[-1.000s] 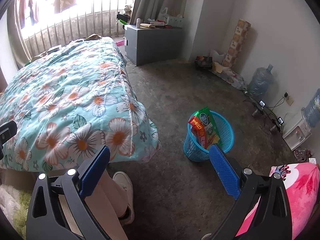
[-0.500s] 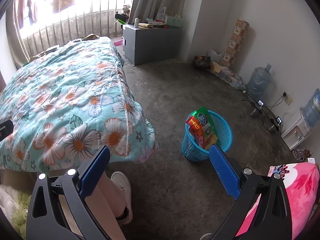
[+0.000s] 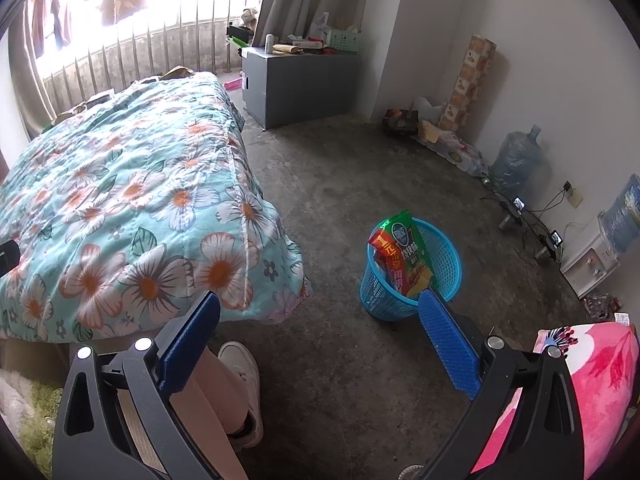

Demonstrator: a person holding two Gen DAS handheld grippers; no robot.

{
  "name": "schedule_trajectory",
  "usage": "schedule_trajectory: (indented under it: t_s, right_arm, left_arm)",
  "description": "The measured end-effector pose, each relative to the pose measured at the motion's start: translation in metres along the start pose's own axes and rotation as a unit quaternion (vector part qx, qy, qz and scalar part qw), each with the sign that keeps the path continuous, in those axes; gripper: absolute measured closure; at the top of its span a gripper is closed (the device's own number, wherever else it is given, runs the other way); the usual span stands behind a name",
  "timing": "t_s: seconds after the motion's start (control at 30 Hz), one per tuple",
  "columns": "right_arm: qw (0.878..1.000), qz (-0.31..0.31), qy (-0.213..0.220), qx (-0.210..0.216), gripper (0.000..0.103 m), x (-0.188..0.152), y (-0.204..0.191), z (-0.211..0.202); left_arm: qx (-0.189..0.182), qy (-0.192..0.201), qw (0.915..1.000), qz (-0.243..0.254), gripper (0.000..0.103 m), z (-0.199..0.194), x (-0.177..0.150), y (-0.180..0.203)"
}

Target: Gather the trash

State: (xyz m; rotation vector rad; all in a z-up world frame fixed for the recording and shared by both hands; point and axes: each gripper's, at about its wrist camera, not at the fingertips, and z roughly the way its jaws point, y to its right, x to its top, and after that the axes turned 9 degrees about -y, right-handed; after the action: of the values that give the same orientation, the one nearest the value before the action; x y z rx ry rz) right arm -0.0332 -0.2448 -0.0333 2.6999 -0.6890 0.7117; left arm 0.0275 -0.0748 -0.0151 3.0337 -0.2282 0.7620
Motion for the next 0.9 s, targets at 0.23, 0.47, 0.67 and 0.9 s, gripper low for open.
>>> schedule_trajectory:
  t_s: [0.23, 0.47, 0.67, 0.9]
  right_arm:
    - [1.0, -0.003, -0.001, 0.0, 0.006, -0.0002, -0.0014, -0.0001]
    - [1.0, -0.003, 0.0, 0.001, 0.006, -0.0001, -0.0014, -0.0001]
    - [1.0, -0.004, -0.001, 0.001, 0.006, -0.0001, -0.0015, -0.0002]
    - [1.0, -0.004, -0.001, 0.001, 0.006, 0.0, -0.0014, -0.0003]
  left_arm:
    - [0.0, 0.001, 1.0, 0.0, 0.009, 0.0002, 0.0002, 0.0001]
    - [0.0, -0.001, 1.0, 0.0, 0.009, 0.0009, -0.0002, 0.0002]
    - [0.0, -0.001, 1.0, 0.0, 0.009, 0.0013, -0.0005, 0.0]
    - [0.0, -0.001, 1.0, 0.001, 0.009, 0.0011, -0.0008, -0.0008]
